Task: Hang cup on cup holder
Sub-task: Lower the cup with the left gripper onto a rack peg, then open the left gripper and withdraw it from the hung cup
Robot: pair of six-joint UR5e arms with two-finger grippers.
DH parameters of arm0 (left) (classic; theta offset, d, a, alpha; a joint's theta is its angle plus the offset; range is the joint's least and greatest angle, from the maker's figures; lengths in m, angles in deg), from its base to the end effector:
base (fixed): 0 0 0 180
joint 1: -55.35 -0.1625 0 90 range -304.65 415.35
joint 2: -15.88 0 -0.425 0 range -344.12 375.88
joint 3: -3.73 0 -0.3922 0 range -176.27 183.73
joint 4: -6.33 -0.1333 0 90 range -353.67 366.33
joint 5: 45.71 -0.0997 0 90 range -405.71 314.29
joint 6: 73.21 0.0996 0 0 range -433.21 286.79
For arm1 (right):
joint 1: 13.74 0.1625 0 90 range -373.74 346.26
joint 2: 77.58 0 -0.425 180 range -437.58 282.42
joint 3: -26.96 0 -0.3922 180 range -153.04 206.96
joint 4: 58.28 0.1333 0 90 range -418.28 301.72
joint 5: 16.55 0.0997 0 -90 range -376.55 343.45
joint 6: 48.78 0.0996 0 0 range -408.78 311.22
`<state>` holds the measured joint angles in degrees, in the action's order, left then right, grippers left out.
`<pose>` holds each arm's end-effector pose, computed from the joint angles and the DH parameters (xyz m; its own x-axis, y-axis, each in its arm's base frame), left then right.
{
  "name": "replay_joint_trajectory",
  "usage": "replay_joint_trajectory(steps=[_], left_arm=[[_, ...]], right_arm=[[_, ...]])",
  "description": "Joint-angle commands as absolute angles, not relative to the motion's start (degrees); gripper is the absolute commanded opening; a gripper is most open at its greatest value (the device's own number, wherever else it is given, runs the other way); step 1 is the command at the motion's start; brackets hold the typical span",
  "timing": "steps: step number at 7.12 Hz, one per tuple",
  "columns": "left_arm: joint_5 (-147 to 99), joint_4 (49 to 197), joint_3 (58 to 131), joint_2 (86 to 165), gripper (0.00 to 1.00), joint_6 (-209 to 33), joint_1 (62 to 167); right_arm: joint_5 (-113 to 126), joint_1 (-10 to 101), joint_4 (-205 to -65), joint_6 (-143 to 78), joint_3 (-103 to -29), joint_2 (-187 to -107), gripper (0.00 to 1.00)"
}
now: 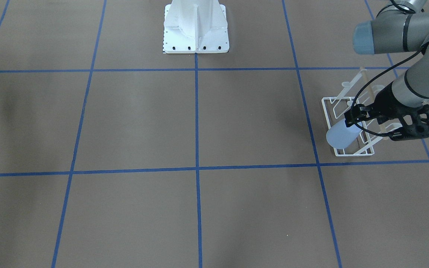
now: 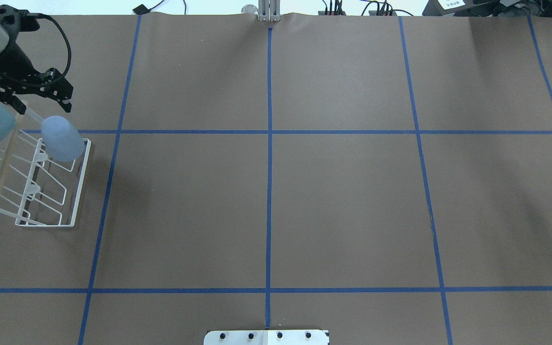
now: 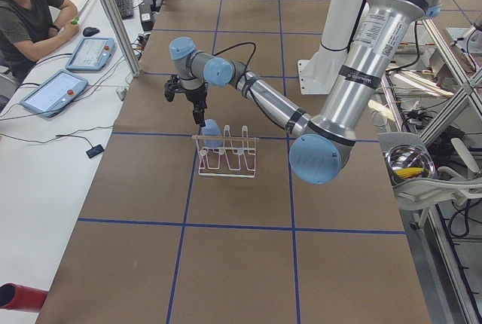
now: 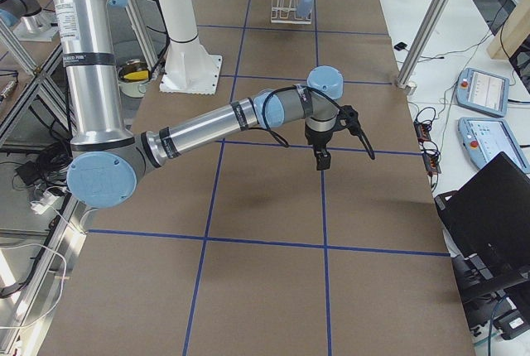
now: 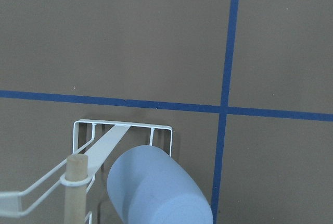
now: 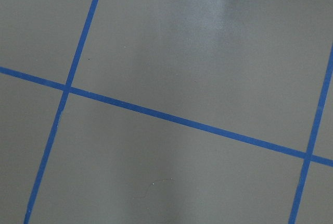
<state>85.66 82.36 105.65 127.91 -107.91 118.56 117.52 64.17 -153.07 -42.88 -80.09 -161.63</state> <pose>0.2120 -0.5696 0.3736 0.7082 -0.0338 -0.7052 -0.0248 0.9970 -0.0727 -0.0468 -0.5240 0.4688 0.6740 -0.2656 0.6893 0.1304 0.9612 0.2429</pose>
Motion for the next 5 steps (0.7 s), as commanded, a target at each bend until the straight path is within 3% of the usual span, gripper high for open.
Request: replay_joint_trajectory(steps=[1, 3, 5], left_arm=[[85.8, 82.0, 109.6, 125.4, 0.99, -101.8, 121.1], [85.7, 82.3, 112.2, 119.0, 0.99, -86.7, 127.7], [85.8, 82.4, 108.6, 115.3, 0.99, -71.9, 137.3]], right_arm=[[117.2, 64.1, -153.3, -42.7, -80.2, -161.3, 1.00], [117.1, 63.7, -153.5, -42.4, -80.2, -161.3, 1.00], [115.6, 65.3, -153.5, -42.4, -80.2, -161.4, 1.00]])
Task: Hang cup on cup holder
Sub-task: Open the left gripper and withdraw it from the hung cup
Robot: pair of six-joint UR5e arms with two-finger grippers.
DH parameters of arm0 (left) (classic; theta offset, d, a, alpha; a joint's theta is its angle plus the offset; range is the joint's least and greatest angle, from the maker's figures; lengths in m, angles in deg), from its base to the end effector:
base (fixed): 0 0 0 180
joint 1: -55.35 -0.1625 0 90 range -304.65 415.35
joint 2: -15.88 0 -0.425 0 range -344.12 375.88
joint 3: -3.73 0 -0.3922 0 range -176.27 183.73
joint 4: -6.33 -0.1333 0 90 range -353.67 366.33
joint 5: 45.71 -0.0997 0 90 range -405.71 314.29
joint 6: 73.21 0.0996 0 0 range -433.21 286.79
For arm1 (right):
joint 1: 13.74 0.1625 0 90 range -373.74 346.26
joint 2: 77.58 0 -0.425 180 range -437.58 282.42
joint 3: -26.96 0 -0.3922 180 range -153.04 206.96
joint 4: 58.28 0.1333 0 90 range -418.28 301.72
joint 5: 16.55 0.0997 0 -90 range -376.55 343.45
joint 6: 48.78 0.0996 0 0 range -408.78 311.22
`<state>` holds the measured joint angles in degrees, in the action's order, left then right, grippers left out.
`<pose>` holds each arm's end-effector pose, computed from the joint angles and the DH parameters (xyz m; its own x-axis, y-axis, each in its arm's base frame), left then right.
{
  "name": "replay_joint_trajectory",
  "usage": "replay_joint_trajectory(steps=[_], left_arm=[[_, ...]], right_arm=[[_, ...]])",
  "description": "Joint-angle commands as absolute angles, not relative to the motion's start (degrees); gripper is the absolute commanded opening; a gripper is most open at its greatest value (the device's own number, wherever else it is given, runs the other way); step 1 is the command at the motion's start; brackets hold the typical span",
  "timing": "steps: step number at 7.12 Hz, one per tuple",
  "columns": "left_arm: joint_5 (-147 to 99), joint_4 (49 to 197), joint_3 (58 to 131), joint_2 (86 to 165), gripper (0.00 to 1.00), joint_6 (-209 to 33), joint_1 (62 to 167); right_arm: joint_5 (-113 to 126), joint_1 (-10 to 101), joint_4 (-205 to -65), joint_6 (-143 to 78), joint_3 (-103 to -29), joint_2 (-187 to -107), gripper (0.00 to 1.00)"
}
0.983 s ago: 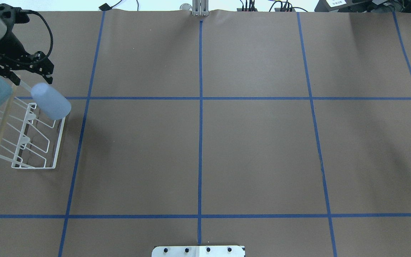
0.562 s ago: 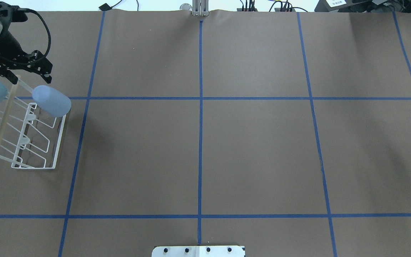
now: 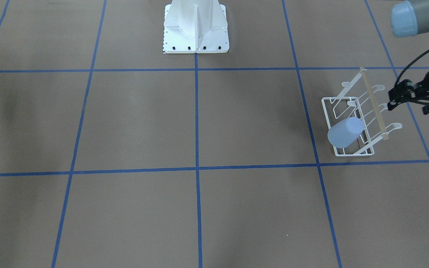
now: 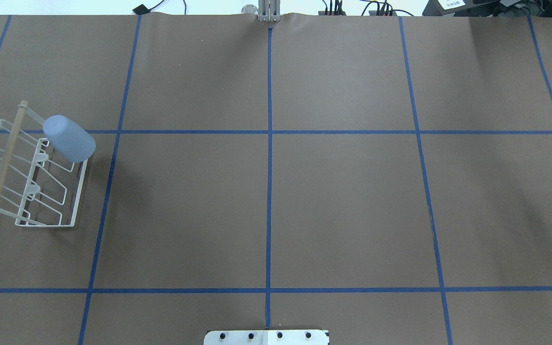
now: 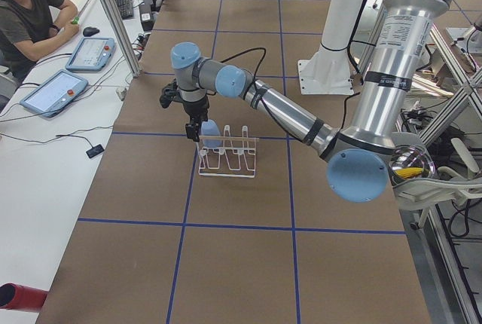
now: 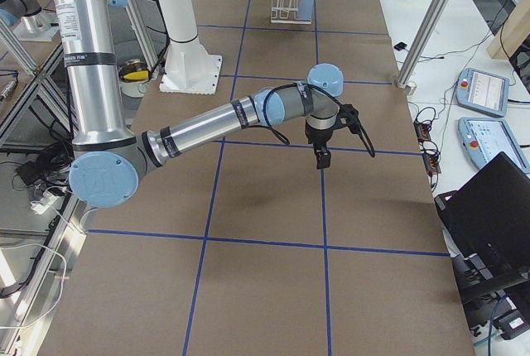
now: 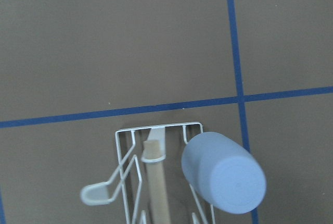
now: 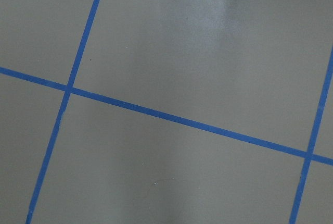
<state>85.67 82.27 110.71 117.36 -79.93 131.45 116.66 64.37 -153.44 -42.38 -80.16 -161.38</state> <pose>0.0653 -0.5448 0.4397 0.7114 0.2275 -0.6650 -0.1505 0.9735 0.1721 -0.0441 -0.5256 0.4677 0.6869 -0.2531 0.6813 0.1200 0.9640 0.2372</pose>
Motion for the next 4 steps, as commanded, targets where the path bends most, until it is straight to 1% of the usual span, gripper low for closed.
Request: replay_joint_trajectory(steps=[1, 2, 4], left_arm=[[85.8, 82.8, 108.2, 112.3, 0.99, -68.8, 140.9], [85.7, 85.4, 107.8, 110.0, 0.99, -67.4, 141.2], [85.8, 86.4, 108.2, 109.7, 0.99, -68.6, 141.1]], right_arm=[[115.5, 66.0, -153.5, -42.4, -80.2, -161.5, 1.00], [115.4, 67.3, -156.4, -42.5, -80.2, -161.3, 1.00], [115.2, 69.2, -157.6, -43.5, -80.6, -161.8, 1.00]])
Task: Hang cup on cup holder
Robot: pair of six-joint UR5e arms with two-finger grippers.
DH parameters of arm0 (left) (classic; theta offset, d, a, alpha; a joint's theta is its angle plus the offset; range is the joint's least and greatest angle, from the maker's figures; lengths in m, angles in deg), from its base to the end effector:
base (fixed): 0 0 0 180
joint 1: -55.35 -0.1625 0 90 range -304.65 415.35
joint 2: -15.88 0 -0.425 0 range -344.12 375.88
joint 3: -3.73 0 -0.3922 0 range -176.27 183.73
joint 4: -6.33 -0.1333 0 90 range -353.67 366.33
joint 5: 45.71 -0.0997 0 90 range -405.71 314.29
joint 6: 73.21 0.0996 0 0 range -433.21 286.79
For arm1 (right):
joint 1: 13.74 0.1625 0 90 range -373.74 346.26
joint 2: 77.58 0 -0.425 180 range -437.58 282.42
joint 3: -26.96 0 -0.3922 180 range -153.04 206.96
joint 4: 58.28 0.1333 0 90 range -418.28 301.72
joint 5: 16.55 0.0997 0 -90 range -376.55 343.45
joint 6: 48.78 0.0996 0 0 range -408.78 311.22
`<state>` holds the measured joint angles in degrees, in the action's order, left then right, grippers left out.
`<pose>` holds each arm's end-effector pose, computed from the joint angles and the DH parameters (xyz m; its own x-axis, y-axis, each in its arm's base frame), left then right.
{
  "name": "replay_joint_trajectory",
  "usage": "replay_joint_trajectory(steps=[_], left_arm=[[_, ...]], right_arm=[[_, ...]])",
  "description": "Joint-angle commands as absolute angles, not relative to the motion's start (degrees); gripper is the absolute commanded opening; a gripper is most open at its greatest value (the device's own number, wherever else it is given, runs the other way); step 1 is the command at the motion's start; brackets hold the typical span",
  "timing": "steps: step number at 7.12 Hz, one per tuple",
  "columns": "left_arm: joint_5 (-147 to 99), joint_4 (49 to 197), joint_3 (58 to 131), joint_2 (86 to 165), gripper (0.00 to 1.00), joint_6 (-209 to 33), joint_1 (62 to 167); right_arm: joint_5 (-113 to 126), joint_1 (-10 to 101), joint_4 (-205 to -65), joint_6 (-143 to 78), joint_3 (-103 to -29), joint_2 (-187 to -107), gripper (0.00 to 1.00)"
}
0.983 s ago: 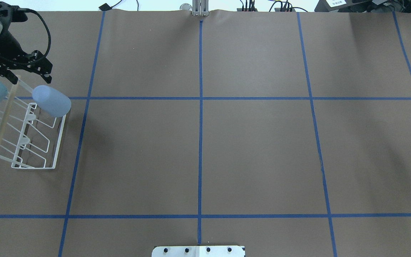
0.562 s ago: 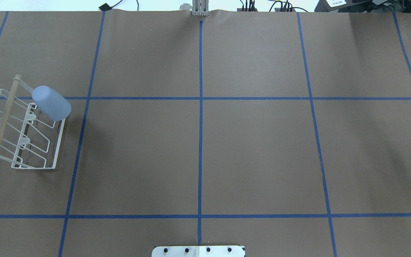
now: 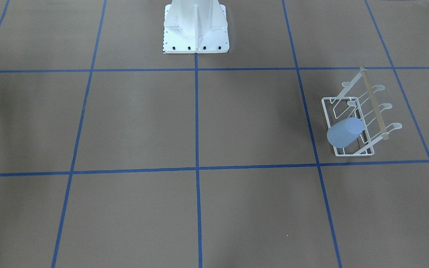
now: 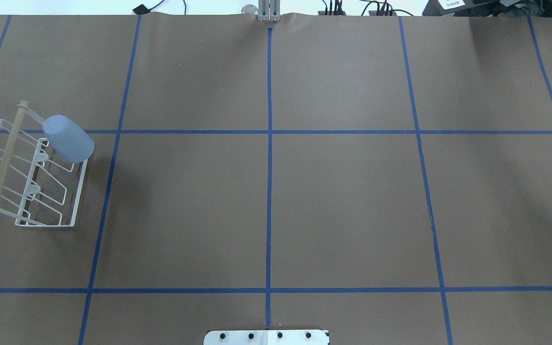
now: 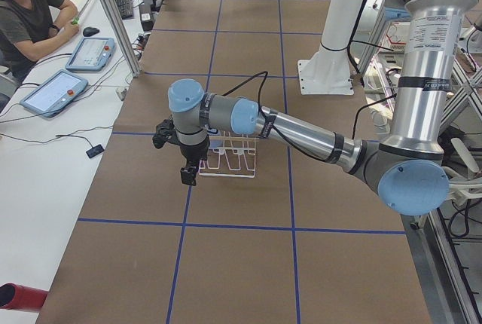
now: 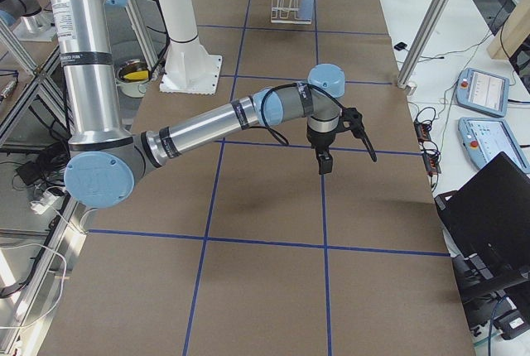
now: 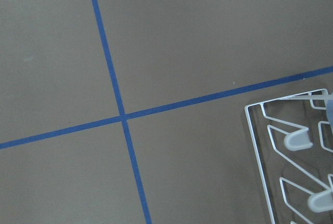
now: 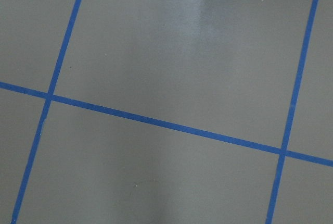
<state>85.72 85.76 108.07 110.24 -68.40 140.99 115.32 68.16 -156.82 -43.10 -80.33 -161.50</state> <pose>-0.0282 -0.5167 0.5204 0.7316 0.2325 -0.6409 -0.1371 0.9710 0.1958 -0.0072 -0.5246 0.4757 0.7231 -0.1780 0.6674 0.0650 0.9795 0.1908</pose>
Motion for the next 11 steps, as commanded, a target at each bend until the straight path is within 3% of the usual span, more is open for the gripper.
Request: replay_joint_trajectory(steps=[1, 5, 11], left_arm=[[85.9, 86.5, 107.9, 109.1, 0.99, -68.7, 141.1], [88.7, 86.5, 108.9, 107.6, 0.99, -71.6, 141.0], [88.8, 90.4, 106.4, 105.4, 0.99, -71.6, 141.0]], right_arm=[[114.0, 69.7, -157.7, -43.9, -81.2, -162.1, 1.00], [108.3, 68.6, -158.1, -46.2, -85.9, -169.0, 1.00], [111.7, 68.9, -157.9, -46.3, -85.0, -173.1, 1.00]])
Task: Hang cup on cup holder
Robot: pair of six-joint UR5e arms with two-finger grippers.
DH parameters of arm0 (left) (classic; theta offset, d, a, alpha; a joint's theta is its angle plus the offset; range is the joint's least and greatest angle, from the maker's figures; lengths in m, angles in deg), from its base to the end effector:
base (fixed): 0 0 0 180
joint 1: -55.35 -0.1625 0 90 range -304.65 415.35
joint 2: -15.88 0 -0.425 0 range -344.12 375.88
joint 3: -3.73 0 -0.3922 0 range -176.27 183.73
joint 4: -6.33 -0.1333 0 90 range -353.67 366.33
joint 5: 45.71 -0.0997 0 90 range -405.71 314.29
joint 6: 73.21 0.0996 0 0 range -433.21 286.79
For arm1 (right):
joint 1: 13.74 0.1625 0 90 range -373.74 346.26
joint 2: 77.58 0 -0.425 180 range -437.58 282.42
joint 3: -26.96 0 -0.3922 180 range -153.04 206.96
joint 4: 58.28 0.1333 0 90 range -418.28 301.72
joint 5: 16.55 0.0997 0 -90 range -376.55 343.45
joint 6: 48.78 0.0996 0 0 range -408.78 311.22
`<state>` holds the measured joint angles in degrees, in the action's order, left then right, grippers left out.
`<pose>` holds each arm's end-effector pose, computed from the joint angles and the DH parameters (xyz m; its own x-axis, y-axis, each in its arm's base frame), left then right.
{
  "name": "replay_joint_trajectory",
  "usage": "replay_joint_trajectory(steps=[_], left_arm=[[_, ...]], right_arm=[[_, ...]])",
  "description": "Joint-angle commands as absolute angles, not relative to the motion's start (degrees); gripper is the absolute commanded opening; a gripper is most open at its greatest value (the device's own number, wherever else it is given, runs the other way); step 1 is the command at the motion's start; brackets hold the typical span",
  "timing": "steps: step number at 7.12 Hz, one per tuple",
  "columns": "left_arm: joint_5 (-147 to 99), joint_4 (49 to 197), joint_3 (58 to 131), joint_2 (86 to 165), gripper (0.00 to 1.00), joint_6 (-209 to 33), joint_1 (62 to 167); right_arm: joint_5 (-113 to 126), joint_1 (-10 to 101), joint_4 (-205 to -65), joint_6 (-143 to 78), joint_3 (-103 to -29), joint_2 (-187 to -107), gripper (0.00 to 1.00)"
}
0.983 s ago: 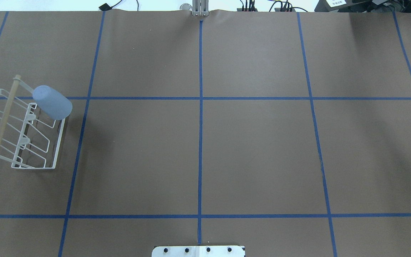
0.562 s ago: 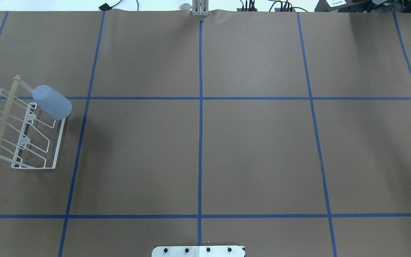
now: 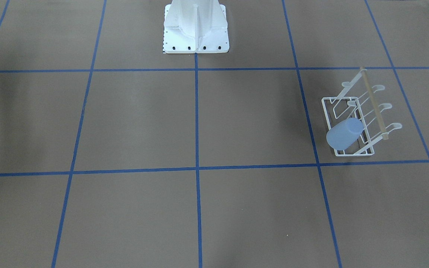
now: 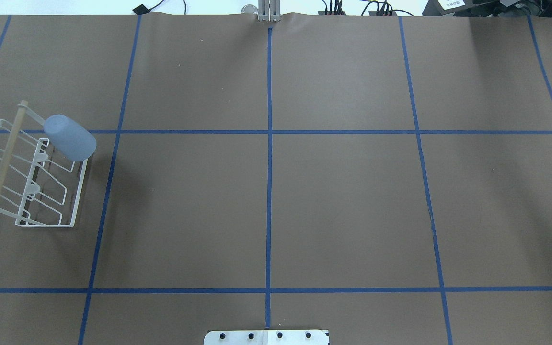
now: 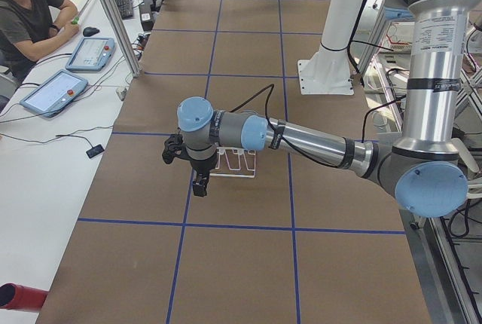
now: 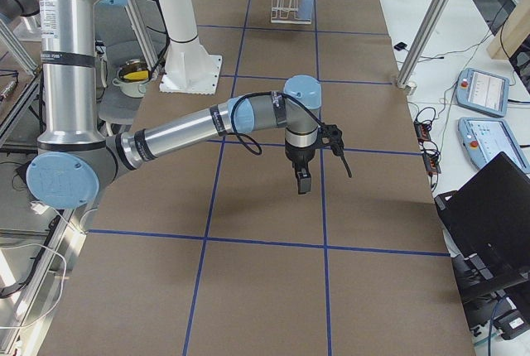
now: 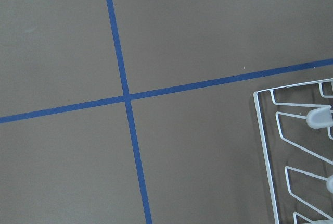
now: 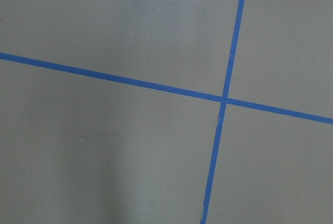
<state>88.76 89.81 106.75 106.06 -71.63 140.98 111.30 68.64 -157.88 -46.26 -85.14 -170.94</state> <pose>-0.0260 -0.4939 0.5569 0.7030 0.1629 -0.6923 -0.0951 0.9862 0.1355 0.0109 -0.4630 0.5226 0.7747 -0.1581 0.6122 0.0969 0.9865 0.1321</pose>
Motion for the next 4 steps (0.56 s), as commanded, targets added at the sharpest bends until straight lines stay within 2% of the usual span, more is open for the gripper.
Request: replay_joint_trajectory(steps=[1, 4], left_arm=[[88.6, 90.4, 105.9, 105.4, 0.99, -71.6, 141.0], [88.6, 90.4, 105.5, 105.1, 0.99, -71.6, 141.0]], right_arm=[[111.3, 71.0, -157.9, -46.4, -84.1, -173.6, 1.00], [111.5, 73.8, -157.9, -46.7, -79.7, -174.0, 1.00]])
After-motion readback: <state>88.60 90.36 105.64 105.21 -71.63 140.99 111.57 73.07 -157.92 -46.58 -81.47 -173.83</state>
